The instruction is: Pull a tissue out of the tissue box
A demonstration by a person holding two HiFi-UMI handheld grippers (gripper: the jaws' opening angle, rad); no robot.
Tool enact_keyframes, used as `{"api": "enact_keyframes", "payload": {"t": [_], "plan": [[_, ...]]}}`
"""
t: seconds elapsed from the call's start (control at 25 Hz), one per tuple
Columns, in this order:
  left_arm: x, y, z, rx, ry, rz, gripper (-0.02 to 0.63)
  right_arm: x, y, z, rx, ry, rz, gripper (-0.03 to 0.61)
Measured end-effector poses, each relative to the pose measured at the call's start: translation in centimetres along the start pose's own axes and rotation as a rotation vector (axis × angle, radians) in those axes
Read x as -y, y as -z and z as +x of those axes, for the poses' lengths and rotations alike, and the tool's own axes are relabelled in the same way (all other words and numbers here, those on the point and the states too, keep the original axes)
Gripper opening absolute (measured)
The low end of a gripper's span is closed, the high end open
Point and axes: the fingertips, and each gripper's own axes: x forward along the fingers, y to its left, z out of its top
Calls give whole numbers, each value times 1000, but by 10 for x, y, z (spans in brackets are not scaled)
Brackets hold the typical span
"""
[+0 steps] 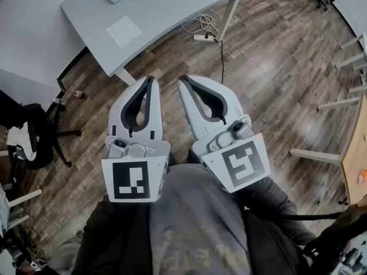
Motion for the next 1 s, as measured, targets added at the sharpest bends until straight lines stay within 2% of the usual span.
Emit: {"api": "enact_keyframes", "payload": {"t": [0.4,0.6,0.8,1.0], "plan": [[12,6,30,-2,-51,-26,2,33,11,-4,-4,-17,47,0],[23,18,52,-44,-55,-35,2,68,15,-8,4,-11,53,3],[12,16,84,-33,-99,-46,2,104,10,3,23,-7,34,3],[-9,24,136,-22,-119,-62,2,141,21,37,-3,-5,18,2]]}}
